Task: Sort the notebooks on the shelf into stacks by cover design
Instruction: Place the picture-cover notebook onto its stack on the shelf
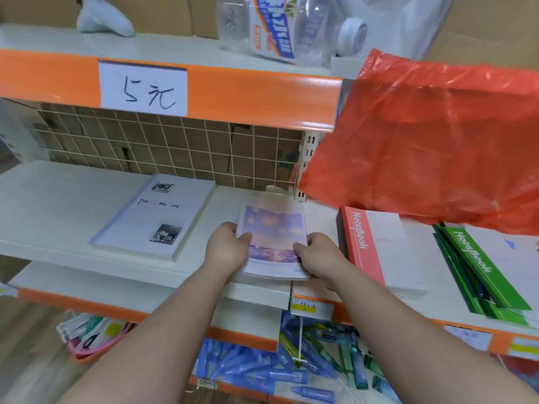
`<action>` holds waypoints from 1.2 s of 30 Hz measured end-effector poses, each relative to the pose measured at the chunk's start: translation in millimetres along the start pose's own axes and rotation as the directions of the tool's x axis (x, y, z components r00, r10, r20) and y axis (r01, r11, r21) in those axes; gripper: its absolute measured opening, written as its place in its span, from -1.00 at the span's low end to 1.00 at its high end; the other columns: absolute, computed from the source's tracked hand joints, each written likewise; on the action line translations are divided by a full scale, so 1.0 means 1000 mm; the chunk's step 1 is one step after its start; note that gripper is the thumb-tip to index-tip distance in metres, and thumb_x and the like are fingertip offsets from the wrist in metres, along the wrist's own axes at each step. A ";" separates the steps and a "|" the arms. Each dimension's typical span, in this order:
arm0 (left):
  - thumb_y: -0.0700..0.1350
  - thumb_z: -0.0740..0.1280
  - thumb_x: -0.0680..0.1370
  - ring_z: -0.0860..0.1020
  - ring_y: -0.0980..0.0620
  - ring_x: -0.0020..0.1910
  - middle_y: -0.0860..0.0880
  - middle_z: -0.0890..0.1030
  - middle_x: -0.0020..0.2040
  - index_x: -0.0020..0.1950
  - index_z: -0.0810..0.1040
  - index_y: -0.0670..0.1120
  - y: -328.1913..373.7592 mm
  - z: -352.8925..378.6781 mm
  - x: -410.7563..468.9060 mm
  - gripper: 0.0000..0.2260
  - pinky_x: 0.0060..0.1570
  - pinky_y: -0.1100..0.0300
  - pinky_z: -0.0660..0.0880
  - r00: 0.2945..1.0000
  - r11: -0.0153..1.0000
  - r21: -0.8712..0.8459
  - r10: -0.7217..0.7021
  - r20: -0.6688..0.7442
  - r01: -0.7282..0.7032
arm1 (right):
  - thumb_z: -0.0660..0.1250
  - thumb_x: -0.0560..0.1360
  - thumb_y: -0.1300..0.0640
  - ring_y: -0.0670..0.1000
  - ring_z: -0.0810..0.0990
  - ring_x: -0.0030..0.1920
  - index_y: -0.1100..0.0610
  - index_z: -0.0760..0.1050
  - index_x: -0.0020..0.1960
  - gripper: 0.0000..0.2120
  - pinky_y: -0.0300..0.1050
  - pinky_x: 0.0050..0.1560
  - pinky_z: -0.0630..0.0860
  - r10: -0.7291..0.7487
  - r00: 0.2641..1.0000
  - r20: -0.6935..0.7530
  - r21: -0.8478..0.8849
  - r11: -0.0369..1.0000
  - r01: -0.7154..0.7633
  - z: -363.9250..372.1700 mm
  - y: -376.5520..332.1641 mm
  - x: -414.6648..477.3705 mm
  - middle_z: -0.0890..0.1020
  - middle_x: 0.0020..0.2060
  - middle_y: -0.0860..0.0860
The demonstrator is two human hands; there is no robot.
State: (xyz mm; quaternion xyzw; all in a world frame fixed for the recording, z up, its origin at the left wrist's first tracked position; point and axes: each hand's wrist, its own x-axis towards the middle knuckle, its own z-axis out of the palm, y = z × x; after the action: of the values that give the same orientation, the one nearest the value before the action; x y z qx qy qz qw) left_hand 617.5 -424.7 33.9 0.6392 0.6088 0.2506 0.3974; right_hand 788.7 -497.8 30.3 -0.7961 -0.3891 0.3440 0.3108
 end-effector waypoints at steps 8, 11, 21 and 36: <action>0.00 0.33 0.59 0.52 -0.21 0.21 -0.18 0.58 0.23 0.28 0.52 -0.19 -0.017 -0.013 0.032 -0.64 0.05 0.11 0.41 0.998 0.982 0.181 0.056 -0.017 -0.052 | 0.27 0.57 0.02 0.17 0.53 -0.10 0.20 0.40 0.01 -0.77 -0.02 -0.12 0.46 -0.030 0.999 -0.021 -0.074 0.997 0.029 0.022 -0.019 0.025 0.54 -0.13 0.12; -0.04 0.33 0.58 0.56 -0.25 -0.01 -0.17 0.55 -0.14 -0.11 0.47 -0.20 -0.022 -0.013 0.040 -0.77 -0.23 0.11 0.30 0.996 0.966 0.243 0.090 -0.006 -0.086 | 0.27 0.59 0.03 0.10 0.40 -0.21 0.13 0.28 -0.21 -0.72 -0.11 -0.33 0.27 -0.030 0.998 -0.050 -0.126 0.992 0.023 0.031 -0.020 0.031 0.38 -0.31 0.03; -0.09 0.33 0.57 0.53 -0.28 -0.04 -0.29 0.52 -0.03 -0.05 0.51 -0.29 -0.039 -0.001 0.058 -0.76 -0.20 0.08 0.33 0.968 0.880 0.403 0.228 0.102 -0.250 | 0.27 0.58 -0.02 0.14 0.47 -0.09 0.21 0.40 0.00 -0.73 -0.10 -0.18 0.33 -0.004 0.993 -0.116 -0.269 0.963 -0.028 0.046 -0.007 0.042 0.53 -0.08 0.14; -0.06 0.35 0.56 0.51 -0.25 -0.14 -0.18 0.45 -0.13 -0.16 0.48 -0.23 -0.051 0.003 0.056 -0.75 -0.25 0.10 0.32 0.963 0.876 0.406 0.265 0.047 -0.261 | 0.29 0.58 0.02 0.18 0.51 0.00 0.26 0.44 0.11 -0.71 -0.14 -0.15 0.33 -0.036 0.984 -0.177 -0.307 0.952 -0.021 0.051 0.000 0.040 0.51 0.06 0.19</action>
State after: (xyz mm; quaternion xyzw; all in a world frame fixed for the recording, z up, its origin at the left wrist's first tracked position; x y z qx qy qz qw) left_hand 597.5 -374.0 -18.7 0.7836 0.5571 0.1725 0.2141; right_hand 766.3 -453.0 -10.6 -0.8610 -0.4112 0.2047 0.2183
